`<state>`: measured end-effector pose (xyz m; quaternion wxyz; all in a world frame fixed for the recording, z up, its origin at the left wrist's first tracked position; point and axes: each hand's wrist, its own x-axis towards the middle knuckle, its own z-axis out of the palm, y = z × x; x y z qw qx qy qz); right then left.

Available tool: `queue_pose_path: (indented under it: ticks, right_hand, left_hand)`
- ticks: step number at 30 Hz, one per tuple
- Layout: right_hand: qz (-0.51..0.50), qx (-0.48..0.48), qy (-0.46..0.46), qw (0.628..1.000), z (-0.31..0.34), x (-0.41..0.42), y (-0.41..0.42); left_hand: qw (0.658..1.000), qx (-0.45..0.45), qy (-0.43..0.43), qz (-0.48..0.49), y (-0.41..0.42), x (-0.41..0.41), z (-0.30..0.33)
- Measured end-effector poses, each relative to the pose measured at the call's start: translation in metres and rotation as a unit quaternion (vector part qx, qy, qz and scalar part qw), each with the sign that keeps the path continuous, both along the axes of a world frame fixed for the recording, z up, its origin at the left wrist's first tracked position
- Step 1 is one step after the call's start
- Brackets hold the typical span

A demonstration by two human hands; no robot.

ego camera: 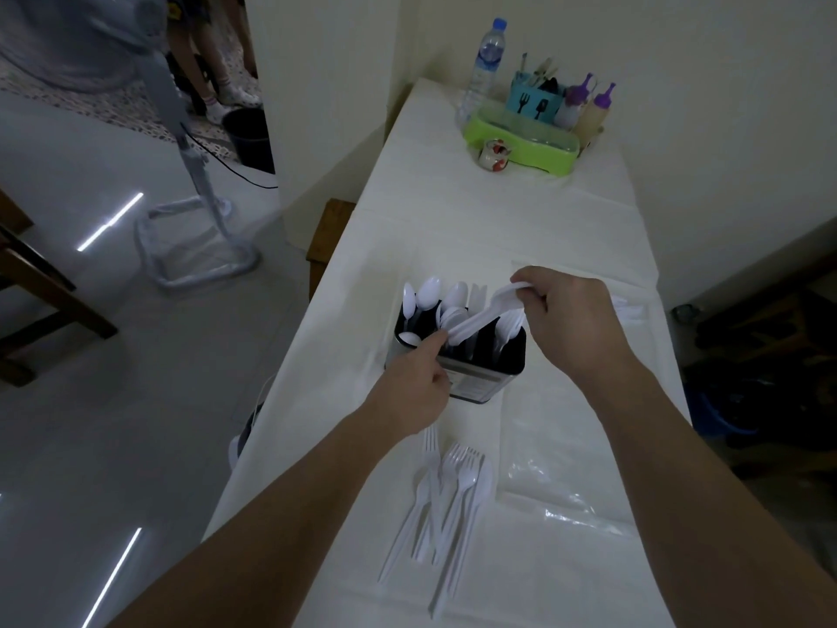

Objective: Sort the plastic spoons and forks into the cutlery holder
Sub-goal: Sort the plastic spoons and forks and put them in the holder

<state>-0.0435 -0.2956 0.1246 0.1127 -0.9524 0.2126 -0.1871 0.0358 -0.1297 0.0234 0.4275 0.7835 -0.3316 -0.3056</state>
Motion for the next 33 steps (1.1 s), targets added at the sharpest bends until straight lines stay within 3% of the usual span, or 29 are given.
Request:
queue_pose_path:
  ticks: [6,14,20,28,33]
  right_hand:
    - [-0.017,0.015,0.010,1.000,0.001,0.004,0.001]
    - [0.039,-0.006,0.047,0.998,-0.011,0.010,0.004]
    - [0.069,0.017,0.132,0.989,-0.038,0.015,0.012]
    - [0.075,0.141,0.102,0.982,-0.043,-0.001,0.016]
    - [0.046,0.106,0.079,0.990,-0.049,-0.008,0.025]
  left_hand:
    - [0.989,-0.058,0.114,0.074,-0.004,0.002,-0.008]
    - [0.999,0.011,-0.032,0.039,-0.005,-0.003,-0.008]
    - [0.985,0.047,-0.161,0.045,-0.011,0.000,-0.004]
    - [0.979,0.034,-0.187,0.079,-0.011,0.002,-0.008]
    - [0.972,0.006,-0.214,0.093,-0.006,0.001,-0.005]
